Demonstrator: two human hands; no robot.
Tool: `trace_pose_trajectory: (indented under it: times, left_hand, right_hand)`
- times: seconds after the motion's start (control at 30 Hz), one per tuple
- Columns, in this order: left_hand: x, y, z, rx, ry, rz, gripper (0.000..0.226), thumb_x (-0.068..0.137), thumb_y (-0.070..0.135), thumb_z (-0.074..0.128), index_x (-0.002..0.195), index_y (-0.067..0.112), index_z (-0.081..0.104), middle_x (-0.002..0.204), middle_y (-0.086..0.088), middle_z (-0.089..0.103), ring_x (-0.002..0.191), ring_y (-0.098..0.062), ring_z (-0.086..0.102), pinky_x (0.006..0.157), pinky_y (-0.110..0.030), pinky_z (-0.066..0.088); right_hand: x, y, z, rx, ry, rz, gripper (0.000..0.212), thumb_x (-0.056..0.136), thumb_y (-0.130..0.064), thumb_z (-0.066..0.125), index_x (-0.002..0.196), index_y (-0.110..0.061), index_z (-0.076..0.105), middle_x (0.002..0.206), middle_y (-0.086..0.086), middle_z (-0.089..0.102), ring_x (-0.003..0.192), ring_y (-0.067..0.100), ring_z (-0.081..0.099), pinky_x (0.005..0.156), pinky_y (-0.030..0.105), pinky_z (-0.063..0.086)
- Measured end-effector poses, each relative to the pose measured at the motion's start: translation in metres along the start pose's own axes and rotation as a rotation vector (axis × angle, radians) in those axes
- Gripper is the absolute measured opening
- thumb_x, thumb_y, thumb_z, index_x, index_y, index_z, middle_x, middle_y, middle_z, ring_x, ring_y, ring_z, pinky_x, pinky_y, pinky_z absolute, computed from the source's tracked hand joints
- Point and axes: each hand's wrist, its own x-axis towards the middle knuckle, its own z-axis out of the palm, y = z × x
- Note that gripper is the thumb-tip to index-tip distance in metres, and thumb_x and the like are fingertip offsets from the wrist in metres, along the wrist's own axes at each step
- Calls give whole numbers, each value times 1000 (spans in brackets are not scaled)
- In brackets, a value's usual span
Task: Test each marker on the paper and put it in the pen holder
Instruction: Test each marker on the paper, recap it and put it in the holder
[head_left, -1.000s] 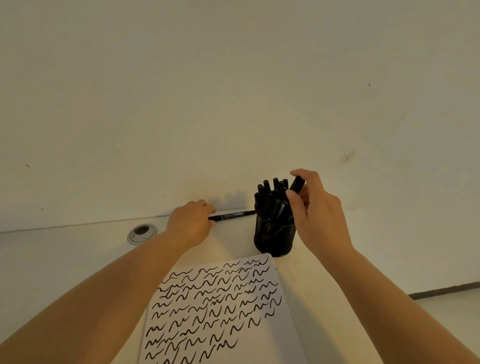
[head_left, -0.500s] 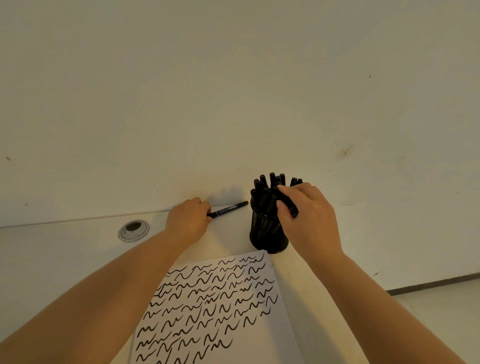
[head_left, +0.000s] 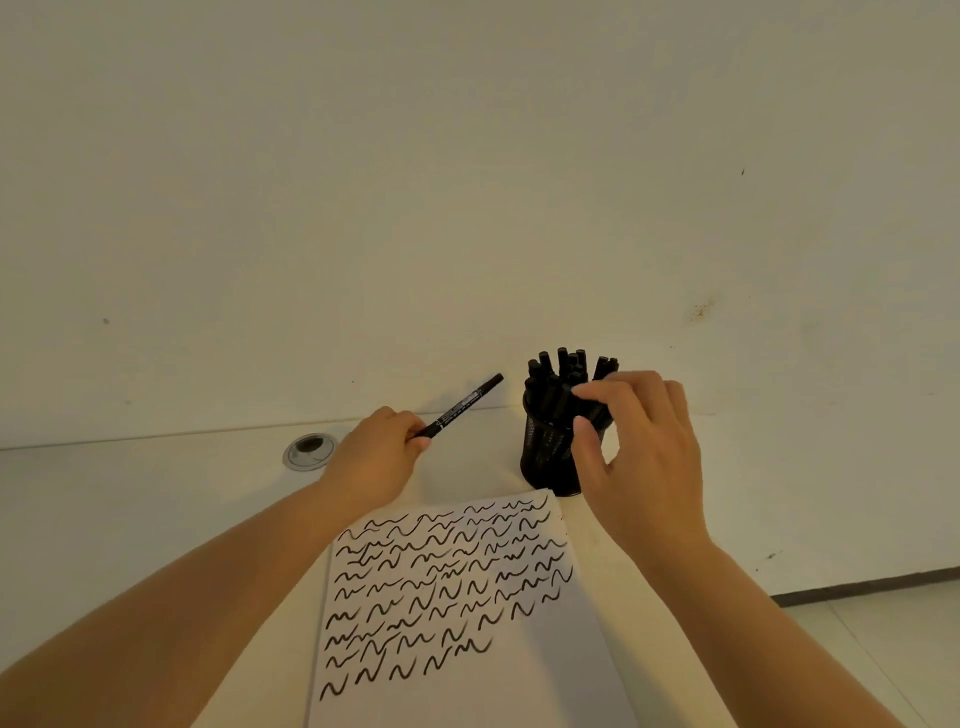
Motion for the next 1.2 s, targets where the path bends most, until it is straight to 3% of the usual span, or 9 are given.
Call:
trace_pose_trajectory:
  times: [0.13,0.27,0.47,0.6,0.7,0.8,0.87,1.0,1.2]
  left_hand:
    - [-52,15,-16,-257,40,43,22,93,29,47,112,22,56,103,6,53,90,-7,51,75,-19,36]
    - [-104,31,-18,-360,29,134,12,91,31,49,101,33,54,96,20,51,88,7,51,70,-8,39]
    - [-153,37,-13,-434,-21,203,13,87,30,55,91,43,52,90,18,51,89,5,50,73,-10,41]
    - [-170,35,-16,-549,-31,112,19,78,28,68,75,42,55,79,16,57,74,5,54,64,-10,42]
    - [-179,32,-22,-617,-200,30,13,79,35,64,68,39,58,63,21,57,60,3,50,59,-10,39]
    - [-189,35,-29,-787,-448,-18,26,91,34,48,68,31,59,54,16,52,53,-4,48,56,-13,40]
    - [-194,36,-32,-878,-493,-37,30,95,31,40,71,24,57,52,13,46,48,-6,44,53,-14,38]
    - [-197,37,-29,-838,-451,-2,30,97,25,37,74,19,56,49,12,40,45,-7,41,54,-15,35]
    - [-201,41,-21,-613,-182,20,29,93,30,43,65,29,49,45,12,41,44,-6,35,50,-24,30]
  right_hand:
    - [-26,-20,-2,216,-249,251,12,87,-24,53,83,-25,64,72,-15,59,71,5,53,59,18,39]
    - [-50,-38,-1,484,-419,495,11,87,-38,51,82,-36,60,69,-8,62,62,0,53,53,9,40]
    - [-82,-64,-5,664,-482,560,28,90,-33,49,70,-18,62,56,-5,58,48,5,44,50,18,38]
    - [-96,-76,-11,794,-464,560,24,92,-26,47,77,-26,65,58,-5,62,50,2,49,51,15,41]
    - [-106,-83,-13,943,-446,607,27,94,-21,42,80,-22,65,59,-2,63,52,7,52,50,19,43]
    - [-112,-87,-14,1102,-432,672,29,95,-19,38,81,-16,63,59,1,62,54,12,52,50,22,43]
    - [-114,-89,-14,1123,-475,668,26,95,-18,40,82,-15,63,58,-1,61,54,12,52,51,21,43]
    - [-118,-96,-12,1044,-561,607,23,93,-13,45,79,-13,63,52,-4,59,53,3,50,53,16,42]
    - [-120,-102,-6,921,-406,657,25,93,-21,48,73,-20,63,45,-12,47,48,-1,43,53,8,38]
